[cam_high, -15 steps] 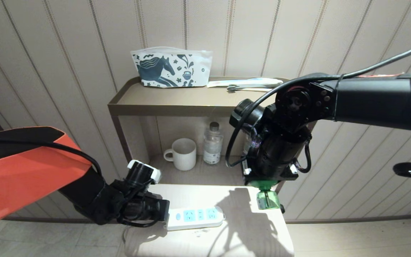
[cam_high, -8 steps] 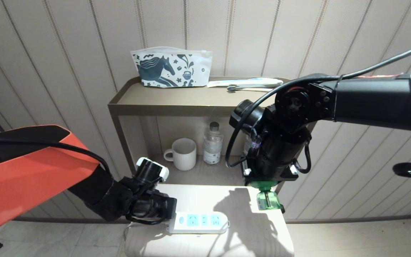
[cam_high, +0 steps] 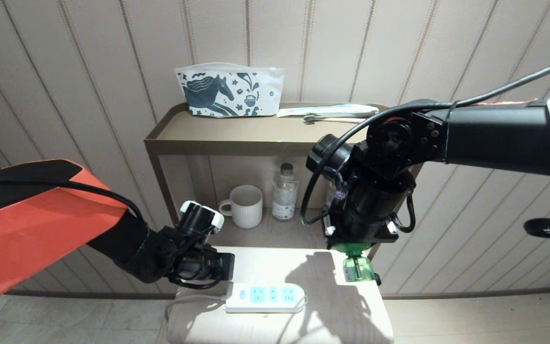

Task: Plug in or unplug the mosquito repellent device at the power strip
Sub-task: Insert the plug into the socket

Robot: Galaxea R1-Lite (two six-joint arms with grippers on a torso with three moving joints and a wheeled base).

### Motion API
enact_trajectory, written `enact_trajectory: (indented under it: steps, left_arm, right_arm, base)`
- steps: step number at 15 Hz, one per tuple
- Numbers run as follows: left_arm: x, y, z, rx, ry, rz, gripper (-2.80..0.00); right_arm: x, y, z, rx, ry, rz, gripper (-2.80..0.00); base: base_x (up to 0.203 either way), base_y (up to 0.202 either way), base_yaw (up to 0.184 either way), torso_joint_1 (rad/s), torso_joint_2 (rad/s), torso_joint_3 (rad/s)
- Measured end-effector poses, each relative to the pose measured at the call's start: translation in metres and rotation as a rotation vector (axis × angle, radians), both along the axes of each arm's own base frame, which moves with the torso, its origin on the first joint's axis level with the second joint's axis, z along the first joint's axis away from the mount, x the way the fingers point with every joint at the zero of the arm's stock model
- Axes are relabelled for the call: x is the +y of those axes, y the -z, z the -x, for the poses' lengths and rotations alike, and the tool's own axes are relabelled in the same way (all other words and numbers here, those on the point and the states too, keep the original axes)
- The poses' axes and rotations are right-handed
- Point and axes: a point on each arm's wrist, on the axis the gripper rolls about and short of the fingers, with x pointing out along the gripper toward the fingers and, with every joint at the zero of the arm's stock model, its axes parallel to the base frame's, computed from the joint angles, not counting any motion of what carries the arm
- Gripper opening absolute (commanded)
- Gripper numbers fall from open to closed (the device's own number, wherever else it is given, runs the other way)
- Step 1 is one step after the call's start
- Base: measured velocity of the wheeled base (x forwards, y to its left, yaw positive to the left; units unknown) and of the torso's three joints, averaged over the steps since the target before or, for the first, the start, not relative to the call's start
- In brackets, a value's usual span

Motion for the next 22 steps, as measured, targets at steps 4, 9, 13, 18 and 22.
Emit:
enact_trajectory:
  steps: [4, 9, 13, 18, 22]
  left_arm:
    - [0.013, -0.005, 0.013, 0.029, -0.01, -0.016, -2.8]
    - [0.018, -0.008, 0.032, 0.049, 0.003, -0.025, -2.8]
    - [0.015, -0.007, 0.035, 0.054, 0.014, -0.024, -2.8]
    - [0.01, 0.002, 0.033, 0.068, 0.021, -0.034, -2.8]
    - [0.009, 0.008, 0.032, 0.08, 0.016, -0.037, -2.8]
  right_arm:
    - [0.0, 0.001, 0.0, 0.003, 0.002, -0.002, -2.8]
    - [0.001, 0.005, 0.0, 0.019, 0.003, 0.004, -2.8]
    - [0.001, 0.006, 0.0, 0.022, 0.005, 0.005, -2.8]
    - [0.001, 0.007, 0.0, 0.025, 0.005, 0.008, -2.8]
    - [0.001, 0.008, -0.001, 0.028, 0.006, 0.009, -2.8]
  base:
    - [0.0, 0.0, 0.0, 0.0, 0.0, 0.0]
    - [0.0, 0.0, 0.0, 0.0, 0.0, 0.0]
    - [0.0, 0.0, 0.0, 0.0, 0.0, 0.0]
    - [0.0, 0.0, 0.0, 0.0, 0.0, 0.0]
    - [0.0, 0.0, 0.0, 0.0, 0.0, 0.0]
